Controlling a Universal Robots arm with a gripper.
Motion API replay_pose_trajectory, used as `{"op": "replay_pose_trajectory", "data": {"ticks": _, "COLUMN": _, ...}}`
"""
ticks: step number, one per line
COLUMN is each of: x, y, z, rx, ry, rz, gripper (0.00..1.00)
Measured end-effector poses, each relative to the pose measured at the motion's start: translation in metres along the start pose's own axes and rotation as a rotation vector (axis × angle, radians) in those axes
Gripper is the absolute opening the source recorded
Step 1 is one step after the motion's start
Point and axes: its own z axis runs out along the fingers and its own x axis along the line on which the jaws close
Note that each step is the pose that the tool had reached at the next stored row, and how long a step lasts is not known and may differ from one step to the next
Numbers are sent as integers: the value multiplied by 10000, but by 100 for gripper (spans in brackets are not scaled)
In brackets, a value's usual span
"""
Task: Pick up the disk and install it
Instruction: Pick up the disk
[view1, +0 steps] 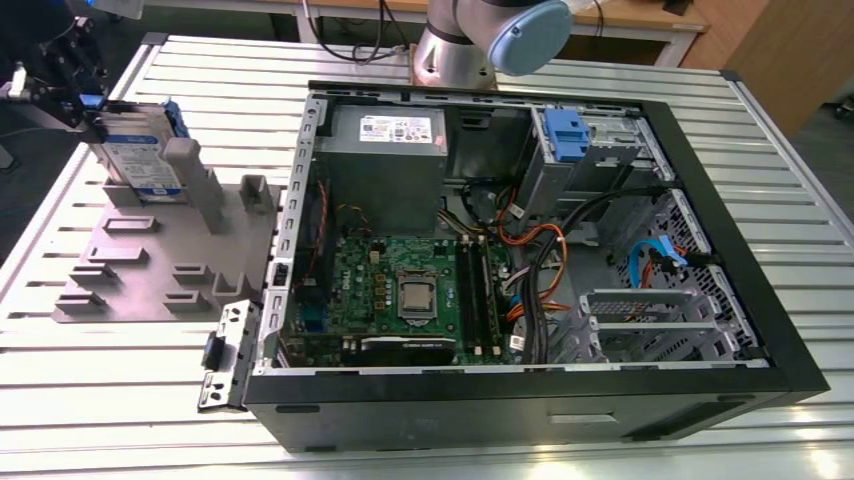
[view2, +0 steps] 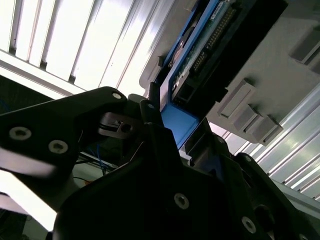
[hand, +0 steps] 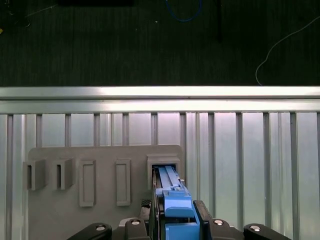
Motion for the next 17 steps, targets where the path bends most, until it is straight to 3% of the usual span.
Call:
{"op": "replay_pose_trajectory", "data": {"ticks": 1, "x": 0, "y": 0, "z": 0, "rx": 0, "ry": 0, "rz": 0, "gripper": 47}}
{"op": "replay_pose_trajectory", "data": {"ticks": 2, "x": 0, "y": 0, "z": 0, "rx": -1, "ry": 0, "rz": 0, "gripper": 40}}
{"op": "replay_pose_trajectory", "data": {"ticks": 17, "x": 2, "y": 0, "z": 0, "rx": 0, "ry": 0, "rz": 0, "gripper": 37}}
